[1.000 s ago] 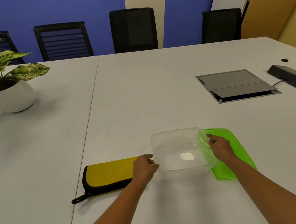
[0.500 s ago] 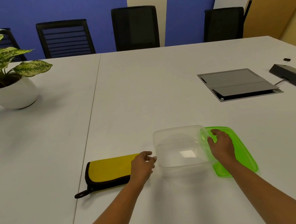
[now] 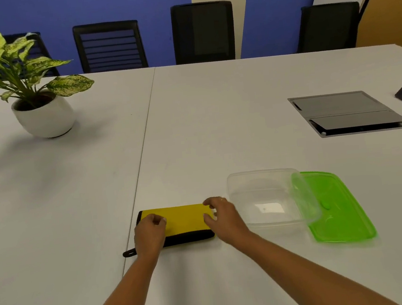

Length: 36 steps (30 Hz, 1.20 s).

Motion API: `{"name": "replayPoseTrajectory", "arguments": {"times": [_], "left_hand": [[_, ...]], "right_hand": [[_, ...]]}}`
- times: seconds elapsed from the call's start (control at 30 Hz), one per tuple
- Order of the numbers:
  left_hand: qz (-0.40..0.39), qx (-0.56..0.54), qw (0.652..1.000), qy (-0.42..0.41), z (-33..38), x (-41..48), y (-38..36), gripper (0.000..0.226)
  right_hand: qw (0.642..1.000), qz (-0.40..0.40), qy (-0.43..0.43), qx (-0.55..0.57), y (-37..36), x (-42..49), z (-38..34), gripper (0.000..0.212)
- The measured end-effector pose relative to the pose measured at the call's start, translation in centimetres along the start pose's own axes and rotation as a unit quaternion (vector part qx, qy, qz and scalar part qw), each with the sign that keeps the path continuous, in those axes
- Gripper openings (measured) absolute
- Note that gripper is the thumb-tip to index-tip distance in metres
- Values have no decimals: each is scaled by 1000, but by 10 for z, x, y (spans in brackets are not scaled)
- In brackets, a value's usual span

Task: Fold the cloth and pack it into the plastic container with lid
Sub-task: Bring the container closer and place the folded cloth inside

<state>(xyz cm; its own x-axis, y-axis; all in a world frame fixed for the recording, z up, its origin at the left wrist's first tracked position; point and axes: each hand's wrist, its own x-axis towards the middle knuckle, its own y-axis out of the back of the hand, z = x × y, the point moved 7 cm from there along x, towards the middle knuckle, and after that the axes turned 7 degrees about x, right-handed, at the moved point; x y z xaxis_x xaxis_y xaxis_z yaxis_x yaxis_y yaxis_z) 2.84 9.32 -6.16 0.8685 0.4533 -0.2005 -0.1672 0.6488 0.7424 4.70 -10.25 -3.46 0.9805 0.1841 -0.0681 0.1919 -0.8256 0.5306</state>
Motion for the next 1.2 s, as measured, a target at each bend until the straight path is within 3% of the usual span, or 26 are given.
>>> {"name": "replayPoseTrajectory", "arguments": {"times": [0.17, 0.33, 0.57, 0.67, 0.73, 0.97, 1.07, 1.2], "left_hand": [[48, 59, 996, 50, -24, 13, 20, 38], [-41, 29, 992, 114, -45, 25, 12, 57], [-101, -3, 984, 146, -47, 38, 4, 44], [-130, -22, 979, 156, -49, 43, 3, 19], [-148, -5, 977, 151, -50, 46, 3, 29], [-167, 5, 972, 166, -53, 46, 9, 29], [-160, -6, 972, 172, -55, 44, 13, 41], [-144, -30, 974, 170, -53, 41, 30, 53]], "right_hand": [[987, -49, -152, -24, -31, 7, 23, 62], [971, -35, -235, -2, -42, 11, 40, 64], [963, -37, -261, -53, -46, 18, 47, 65], [954, -50, -290, -57, -46, 20, 53, 64], [948, -56, -307, -55, -47, 19, 56, 64], [940, -57, -337, -16, -49, 17, 58, 58], [944, -41, -328, 21, -49, 16, 53, 58], [953, -15, -291, 78, -40, 18, 39, 42]]}}
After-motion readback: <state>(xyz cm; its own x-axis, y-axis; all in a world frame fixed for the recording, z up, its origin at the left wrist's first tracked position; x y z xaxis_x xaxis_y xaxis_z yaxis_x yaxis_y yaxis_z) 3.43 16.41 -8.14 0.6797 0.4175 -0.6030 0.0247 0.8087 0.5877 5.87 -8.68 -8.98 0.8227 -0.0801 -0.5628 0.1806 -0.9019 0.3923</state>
